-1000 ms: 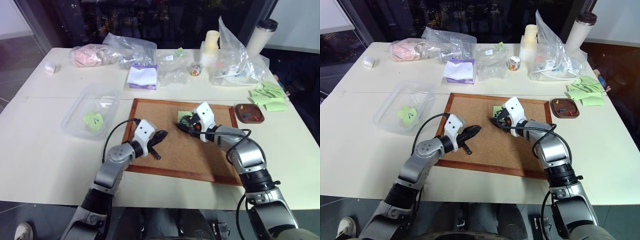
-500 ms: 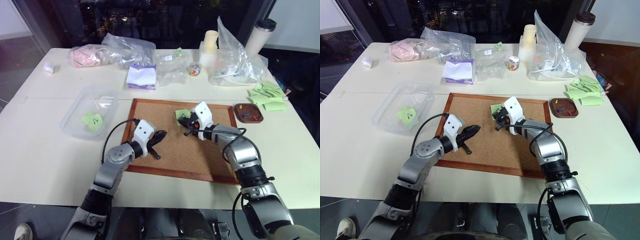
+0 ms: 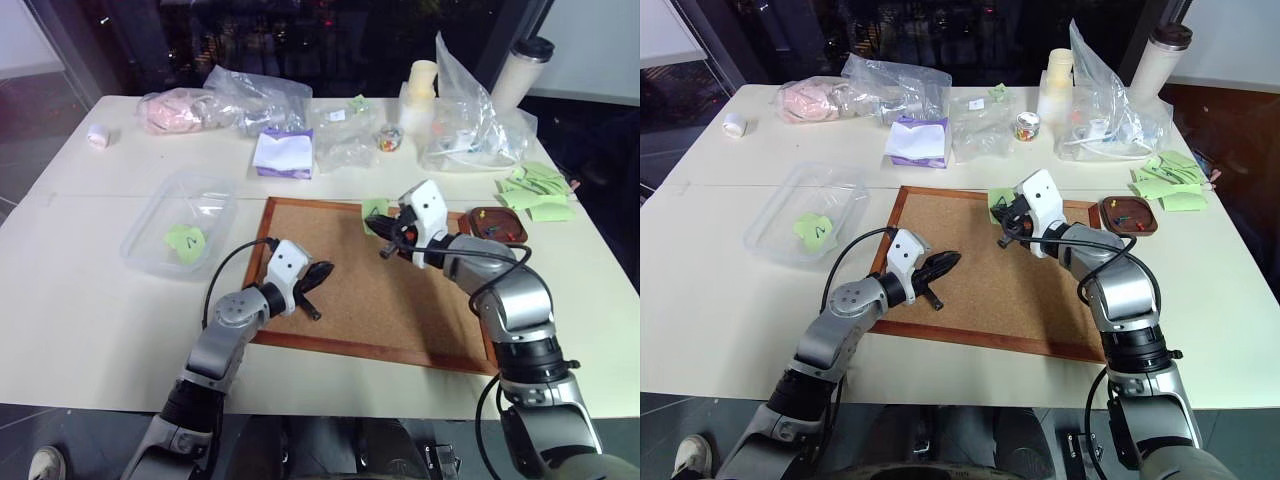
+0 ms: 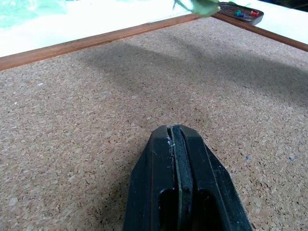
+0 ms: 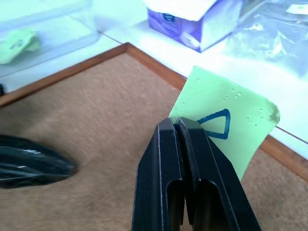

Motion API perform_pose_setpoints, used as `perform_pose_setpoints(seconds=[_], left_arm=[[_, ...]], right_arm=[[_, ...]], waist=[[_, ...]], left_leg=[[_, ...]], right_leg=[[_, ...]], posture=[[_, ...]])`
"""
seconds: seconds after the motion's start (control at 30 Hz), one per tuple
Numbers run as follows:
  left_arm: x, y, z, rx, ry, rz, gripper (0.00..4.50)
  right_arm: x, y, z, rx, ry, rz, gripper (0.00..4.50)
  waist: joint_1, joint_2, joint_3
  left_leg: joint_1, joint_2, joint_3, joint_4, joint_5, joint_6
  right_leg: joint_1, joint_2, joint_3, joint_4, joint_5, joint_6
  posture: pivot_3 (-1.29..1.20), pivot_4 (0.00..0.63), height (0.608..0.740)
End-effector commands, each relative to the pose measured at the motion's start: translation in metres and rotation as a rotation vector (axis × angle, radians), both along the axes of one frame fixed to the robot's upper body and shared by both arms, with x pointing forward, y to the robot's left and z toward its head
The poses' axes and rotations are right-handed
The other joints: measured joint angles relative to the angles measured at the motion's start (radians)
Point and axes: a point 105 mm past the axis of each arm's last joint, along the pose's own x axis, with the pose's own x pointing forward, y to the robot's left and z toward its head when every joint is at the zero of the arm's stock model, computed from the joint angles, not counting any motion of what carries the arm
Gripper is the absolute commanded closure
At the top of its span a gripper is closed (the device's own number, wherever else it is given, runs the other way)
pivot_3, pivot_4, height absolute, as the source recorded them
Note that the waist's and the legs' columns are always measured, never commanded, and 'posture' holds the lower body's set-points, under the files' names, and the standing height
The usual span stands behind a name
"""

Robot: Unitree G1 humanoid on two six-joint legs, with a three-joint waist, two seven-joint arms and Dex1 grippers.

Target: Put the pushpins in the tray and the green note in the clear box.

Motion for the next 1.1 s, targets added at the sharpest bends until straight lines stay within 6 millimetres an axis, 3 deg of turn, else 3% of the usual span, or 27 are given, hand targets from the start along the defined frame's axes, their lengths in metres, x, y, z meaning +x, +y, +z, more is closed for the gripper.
perform_pose_setpoints(seconds=[0.03, 0.13, 0.23, 0.33, 0.47, 0.83, 0.93, 1.1], left_arm=[[0.005, 0.001, -0.001, -0.046, 0.025, 0.039, 4.50], [0.012, -0.008, 0.022, -0.185, 0.032, 0.030, 4.50], [0.019, -0.020, 0.049, -0.314, 0.034, -0.009, 3.50], [0.026, -0.026, 0.070, -0.381, 0.024, -0.025, 2.00], [0.029, -0.035, 0.077, -0.411, 0.052, -0.058, 0.03], [0.026, -0.058, 0.061, -0.393, 0.179, -0.159, 0.03], [0.027, -0.059, 0.061, -0.401, 0.179, -0.160, 0.91], [0.026, -0.063, 0.064, -0.455, 0.210, -0.191, 3.48]], right_arm=[[-0.012, 0.000, 0.010, -0.027, -0.040, 0.029, 4.46], [-0.022, -0.001, 0.006, -0.062, -0.036, 0.044, 4.46], [-0.032, -0.002, 0.002, -0.087, -0.024, 0.058, 4.50], [-0.039, 0.000, 0.000, -0.100, -0.021, 0.067, 4.50], [-0.044, 0.001, 0.000, -0.104, -0.024, 0.063, 4.50], [-0.048, 0.008, 0.007, -0.106, -0.048, 0.074, 4.50], [-0.048, 0.008, 0.008, -0.110, -0.052, 0.076, 4.50], [-0.048, 0.008, 0.008, -0.119, -0.056, 0.075, 4.50]], waist=[[0.001, 0.000, 0.000], [0.005, -0.001, 0.000], [0.004, -0.002, 0.001], [0.003, -0.003, 0.002], [-0.001, -0.003, 0.002], [0.003, -0.003, 0.002], [0.003, -0.003, 0.002], [0.003, -0.004, 0.002]], left_leg=[[0.000, 0.000, 0.000, 0.000, 0.000, 0.000], [0.000, 0.000, 0.000, 0.000, 0.000, 0.000], [-0.001, -0.002, -0.001, 0.000, 0.000, 0.000], [-0.002, -0.002, -0.001, 0.000, 0.000, 0.000], [-0.001, -0.002, -0.002, 0.000, 0.000, 0.000], [-0.001, -0.003, -0.002, 0.000, 0.000, 0.000], [-0.001, -0.003, -0.002, 0.000, 0.000, 0.000], [-0.001, -0.003, -0.002, 0.000, 0.000, 0.000]], right_leg=[[0.000, 0.000, 0.000, 0.000, 0.000, 0.000], [0.000, -0.001, 0.000, 0.000, 0.000, 0.000], [0.000, -0.001, -0.001, 0.000, 0.000, 0.000], [0.000, 0.000, -0.001, 0.000, 0.000, 0.000], [0.000, 0.001, -0.001, 0.000, 0.000, 0.000], [0.000, 0.001, -0.001, -0.001, 0.000, 0.000], [0.000, 0.001, -0.001, -0.001, 0.000, 0.000], [0.000, 0.001, -0.001, -0.001, 0.000, 0.000]], posture=[[0.00, 0.150, 0.740], [0.00, 0.150, 0.740], [0.00, 0.150, 0.740], [0.00, 0.150, 0.740], [0.00, 0.150, 0.740], [0.00, 0.150, 0.740], [0.00, 0.150, 0.740], [0.00, 0.150, 0.740]])
